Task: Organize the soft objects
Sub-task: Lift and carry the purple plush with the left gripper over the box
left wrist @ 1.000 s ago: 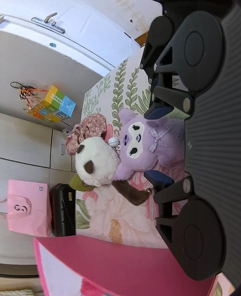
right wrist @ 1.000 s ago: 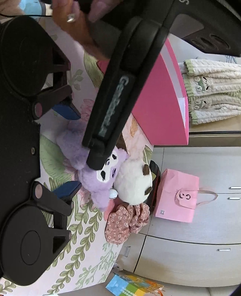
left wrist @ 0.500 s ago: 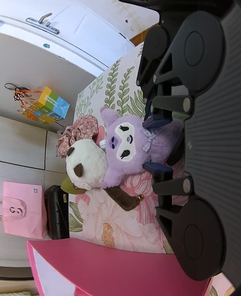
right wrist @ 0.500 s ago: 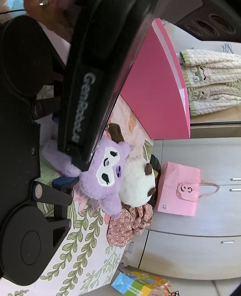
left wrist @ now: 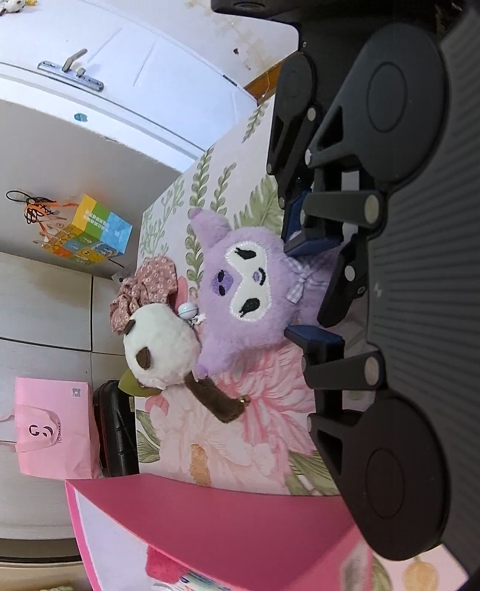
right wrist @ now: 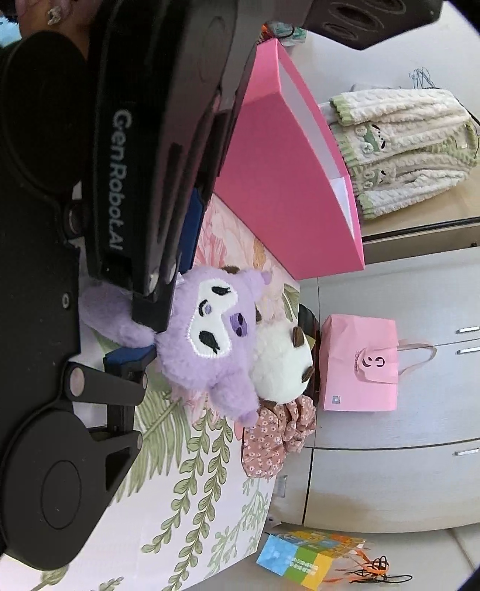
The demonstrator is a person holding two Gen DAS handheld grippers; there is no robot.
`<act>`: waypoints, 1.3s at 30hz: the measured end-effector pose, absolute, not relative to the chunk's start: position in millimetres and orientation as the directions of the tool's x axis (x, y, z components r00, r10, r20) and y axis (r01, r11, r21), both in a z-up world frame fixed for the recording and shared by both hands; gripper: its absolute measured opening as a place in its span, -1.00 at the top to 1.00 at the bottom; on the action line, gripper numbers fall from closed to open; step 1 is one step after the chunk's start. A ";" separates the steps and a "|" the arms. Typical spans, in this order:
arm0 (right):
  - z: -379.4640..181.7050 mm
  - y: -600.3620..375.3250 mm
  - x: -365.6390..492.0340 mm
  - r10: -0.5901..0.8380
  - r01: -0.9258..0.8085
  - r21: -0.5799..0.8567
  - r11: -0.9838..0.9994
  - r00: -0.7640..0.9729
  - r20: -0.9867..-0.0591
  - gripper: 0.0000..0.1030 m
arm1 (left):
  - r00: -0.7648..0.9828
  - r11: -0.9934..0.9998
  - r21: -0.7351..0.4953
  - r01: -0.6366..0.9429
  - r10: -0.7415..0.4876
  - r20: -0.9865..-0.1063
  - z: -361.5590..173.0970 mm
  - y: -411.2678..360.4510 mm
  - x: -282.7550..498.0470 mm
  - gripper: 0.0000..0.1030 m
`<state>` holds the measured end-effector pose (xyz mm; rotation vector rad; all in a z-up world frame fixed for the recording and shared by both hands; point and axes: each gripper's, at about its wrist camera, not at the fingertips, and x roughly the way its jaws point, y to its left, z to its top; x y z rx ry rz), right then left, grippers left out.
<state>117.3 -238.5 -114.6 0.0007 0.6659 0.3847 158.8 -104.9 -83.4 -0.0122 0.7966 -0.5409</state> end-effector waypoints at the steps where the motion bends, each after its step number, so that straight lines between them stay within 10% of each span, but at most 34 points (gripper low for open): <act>1: -113.3 -237.1 113.3 0.346 -0.347 0.119 0.930 0.719 -0.603 0.00 | 0.569 0.863 -0.211 0.458 -0.468 -0.676 -82.0 -103.5 154.7 0.25; 24: -63.6 -158.7 8.1 0.463 -0.553 0.033 0.832 0.662 -0.589 0.01 | 0.677 0.906 -0.243 0.347 -0.421 -0.604 -41.4 -4.8 30.5 0.25; 39: 7.7 -83.3 66.2 0.573 -0.655 -0.061 0.753 0.699 -0.428 -0.04 | 0.834 0.947 -0.171 0.273 -0.321 -0.448 30.5 62.9 84.9 0.24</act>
